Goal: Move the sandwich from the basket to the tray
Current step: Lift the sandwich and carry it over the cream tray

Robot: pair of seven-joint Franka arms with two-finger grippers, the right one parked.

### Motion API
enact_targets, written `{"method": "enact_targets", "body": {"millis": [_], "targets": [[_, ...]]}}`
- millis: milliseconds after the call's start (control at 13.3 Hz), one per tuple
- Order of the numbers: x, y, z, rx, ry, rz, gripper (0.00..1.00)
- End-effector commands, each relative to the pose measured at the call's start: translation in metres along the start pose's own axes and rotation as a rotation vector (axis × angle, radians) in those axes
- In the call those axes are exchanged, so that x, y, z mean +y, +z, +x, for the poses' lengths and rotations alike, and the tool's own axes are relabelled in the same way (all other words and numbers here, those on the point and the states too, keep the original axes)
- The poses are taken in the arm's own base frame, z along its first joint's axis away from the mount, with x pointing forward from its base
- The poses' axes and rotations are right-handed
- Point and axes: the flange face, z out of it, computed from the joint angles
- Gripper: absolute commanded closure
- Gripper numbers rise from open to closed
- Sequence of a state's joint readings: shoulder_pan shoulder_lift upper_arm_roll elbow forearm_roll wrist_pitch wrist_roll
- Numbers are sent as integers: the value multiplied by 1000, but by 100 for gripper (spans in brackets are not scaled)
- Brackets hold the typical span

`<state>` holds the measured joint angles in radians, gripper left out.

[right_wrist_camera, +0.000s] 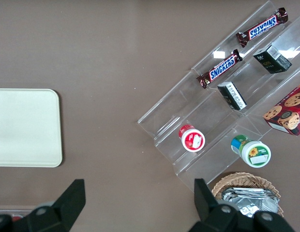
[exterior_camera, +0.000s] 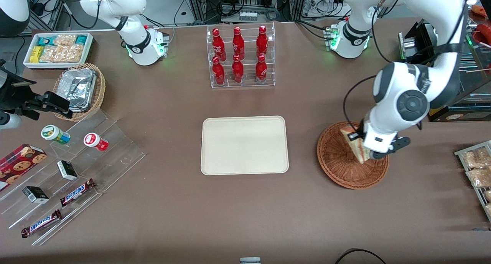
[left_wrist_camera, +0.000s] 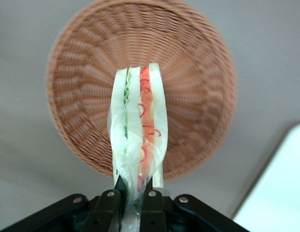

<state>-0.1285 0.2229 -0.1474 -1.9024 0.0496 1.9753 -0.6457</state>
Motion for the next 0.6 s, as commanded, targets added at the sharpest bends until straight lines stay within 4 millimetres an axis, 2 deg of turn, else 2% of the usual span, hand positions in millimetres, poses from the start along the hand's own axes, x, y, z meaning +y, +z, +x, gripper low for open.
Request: {"method": "enact_targets", "body": {"millis": [0, 225, 375, 525], "targets": [[38, -12, -26, 10, 111, -1, 100], [96, -2, -58, 1, 262, -9, 100], [122, 6, -75, -14, 360, -19, 100], [152, 17, -84, -14, 405, -59, 100]]}}
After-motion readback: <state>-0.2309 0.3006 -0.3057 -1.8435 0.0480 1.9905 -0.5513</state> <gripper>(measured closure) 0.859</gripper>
